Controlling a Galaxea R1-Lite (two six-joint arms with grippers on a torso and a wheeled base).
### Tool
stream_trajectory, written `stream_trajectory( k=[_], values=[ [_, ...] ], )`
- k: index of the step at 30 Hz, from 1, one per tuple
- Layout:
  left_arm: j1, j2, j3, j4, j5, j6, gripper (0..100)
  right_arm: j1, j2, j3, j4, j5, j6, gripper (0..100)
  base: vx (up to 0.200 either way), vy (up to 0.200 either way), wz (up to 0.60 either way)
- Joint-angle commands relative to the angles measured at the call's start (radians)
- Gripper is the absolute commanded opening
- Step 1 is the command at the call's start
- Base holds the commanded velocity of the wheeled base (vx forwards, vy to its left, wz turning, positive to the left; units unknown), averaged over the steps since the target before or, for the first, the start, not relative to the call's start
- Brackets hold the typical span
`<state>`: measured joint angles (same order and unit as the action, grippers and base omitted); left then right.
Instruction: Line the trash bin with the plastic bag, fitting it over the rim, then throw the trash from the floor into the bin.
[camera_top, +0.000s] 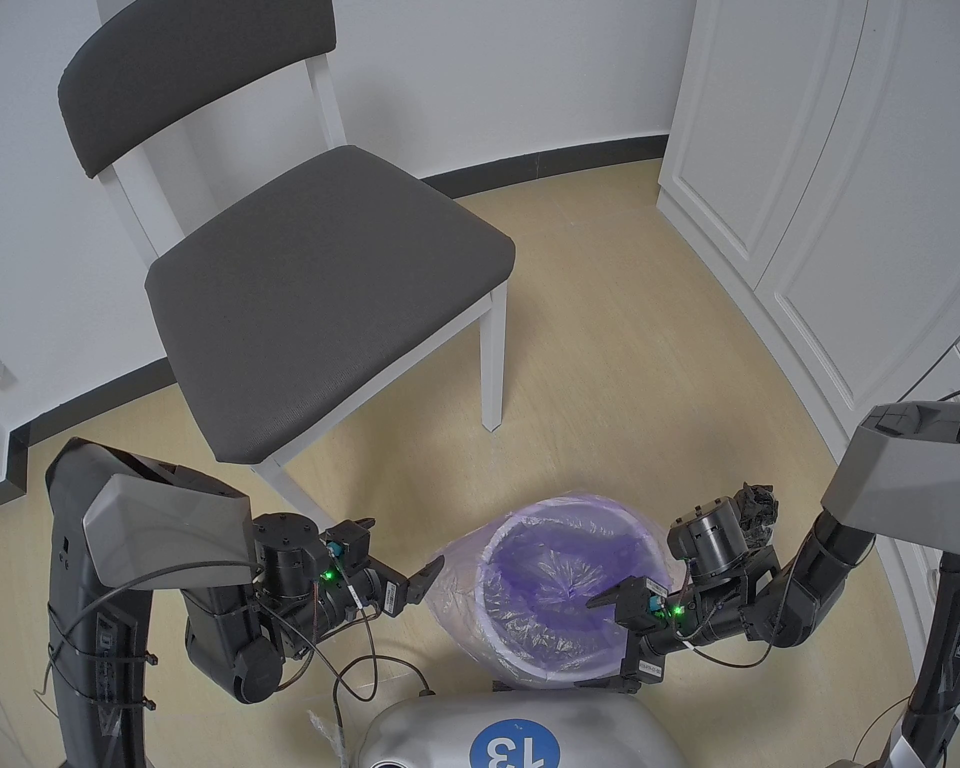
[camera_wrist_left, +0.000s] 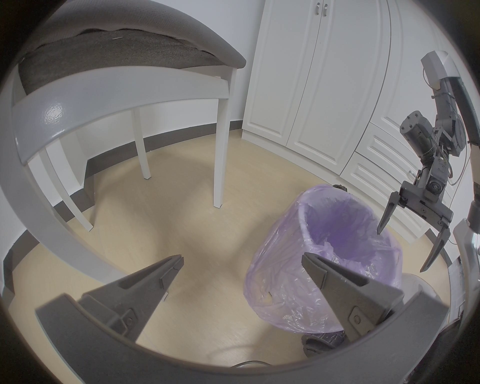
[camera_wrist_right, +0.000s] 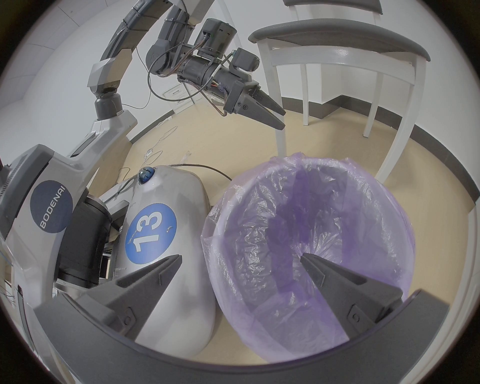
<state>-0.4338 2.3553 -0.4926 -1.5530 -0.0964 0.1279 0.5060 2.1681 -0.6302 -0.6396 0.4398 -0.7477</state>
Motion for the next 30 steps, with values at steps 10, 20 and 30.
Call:
stream_trajectory(
  k=[10, 20, 30],
  values=[
    [0.001, 0.002, -0.001, -0.018, 0.001, 0.001, 100, -0.021, 0.047, 0.029, -0.009, 0.000, -0.050, 100, 0.000, 0.000, 0.00],
    [0.006, -0.001, 0.000, -0.018, 0.001, 0.001, 100, -0.041, 0.082, 0.026, -0.006, 0.000, -0.064, 0, 0.000, 0.000, 0.00],
    [0.004, 0.004, 0.002, -0.018, 0.003, 0.003, 100, -0.041, 0.044, 0.033, -0.011, 0.002, -0.071, 0, 0.000, 0.000, 0.00]
  ],
)
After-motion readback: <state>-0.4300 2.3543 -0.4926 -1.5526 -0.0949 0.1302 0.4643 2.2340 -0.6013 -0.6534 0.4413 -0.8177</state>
